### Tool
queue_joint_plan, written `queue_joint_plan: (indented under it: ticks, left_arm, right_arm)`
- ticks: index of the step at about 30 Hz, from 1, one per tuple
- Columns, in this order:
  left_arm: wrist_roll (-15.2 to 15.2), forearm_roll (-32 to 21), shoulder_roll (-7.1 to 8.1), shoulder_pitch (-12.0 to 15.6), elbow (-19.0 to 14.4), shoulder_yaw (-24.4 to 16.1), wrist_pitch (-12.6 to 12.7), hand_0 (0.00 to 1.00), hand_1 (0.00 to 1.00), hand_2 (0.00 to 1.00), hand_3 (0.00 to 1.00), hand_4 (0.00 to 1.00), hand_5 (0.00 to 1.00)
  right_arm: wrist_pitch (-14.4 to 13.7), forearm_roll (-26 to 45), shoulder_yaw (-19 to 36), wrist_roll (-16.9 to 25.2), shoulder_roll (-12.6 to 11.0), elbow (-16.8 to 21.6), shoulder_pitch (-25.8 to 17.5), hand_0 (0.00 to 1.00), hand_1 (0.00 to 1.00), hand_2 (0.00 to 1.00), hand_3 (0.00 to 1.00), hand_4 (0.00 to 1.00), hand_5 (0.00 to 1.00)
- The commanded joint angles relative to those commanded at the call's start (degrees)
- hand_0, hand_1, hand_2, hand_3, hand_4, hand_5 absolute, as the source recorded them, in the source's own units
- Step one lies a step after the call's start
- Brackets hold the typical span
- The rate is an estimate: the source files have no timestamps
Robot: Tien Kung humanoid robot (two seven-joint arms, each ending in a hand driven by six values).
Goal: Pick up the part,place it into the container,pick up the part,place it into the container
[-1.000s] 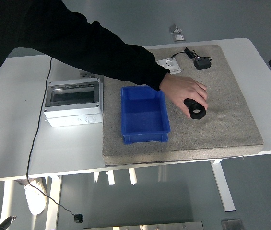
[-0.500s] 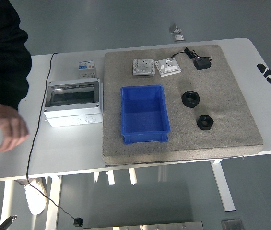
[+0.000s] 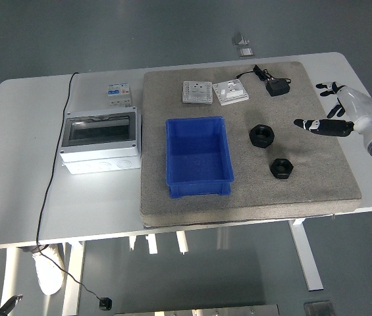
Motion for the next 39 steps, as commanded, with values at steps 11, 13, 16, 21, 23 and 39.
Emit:
queue_joint_plan:
  ticks: [11,13,16,21,23,39]
  left_arm:
    - [0.0,-0.1,0.22,-0.4,0.0,0.3,-0.1,0.695,0.707,0.744,0.824,0.879,0.893]
    - [0.0,-0.2,0.26,-0.4,0.0,0.4,-0.1,0.694,0.707,0.744,0.824,0.877,0.893]
    - [0.0,-0.3,0.32,-0.5,0.0,0.5,-0.1,0.694,0.707,0.744,0.824,0.877,0.893]
    - [0.1,0.2,0.38,-0.6,-0.1,0.3,-0.2,0.695,0.707,0.744,0.824,0.877,0.894]
    - [0.2,0.4,0.38,-0.6,-0.1,0.2,-0.2,0.695,0.707,0.744,0.824,0.877,0.894]
    - [0.5,1.7,0.43,-0.9,-0.1,-0.6,-0.6,0.696,0.707,0.744,0.824,0.877,0.895]
  right_arm:
    - [0.0,-2.7,-13.8,-4.7,7.7,-13.2,12.8,0.474,0.473,0.796,0.830,0.874,0.293]
    - [-0.5,-1.6,-15.5,-4.2,8.8,-15.5,14.4,0.473,0.476,0.807,0.840,0.891,0.318]
    - [-1.7,0.7,-18.0,-3.1,10.5,-19.4,16.9,0.473,0.476,0.807,0.840,0.891,0.318]
    - [-4.0,5.3,-22.6,-0.7,12.9,-26.3,20.6,0.467,0.469,0.814,0.844,0.914,0.345]
    - [-4.8,6.8,-24.4,0.0,13.7,-29.0,21.7,0.467,0.469,0.814,0.844,0.914,0.345]
    - [-6.9,19.1,-34.7,1.1,16.5,-40.1,25.3,0.467,0.458,0.791,0.848,0.940,0.382]
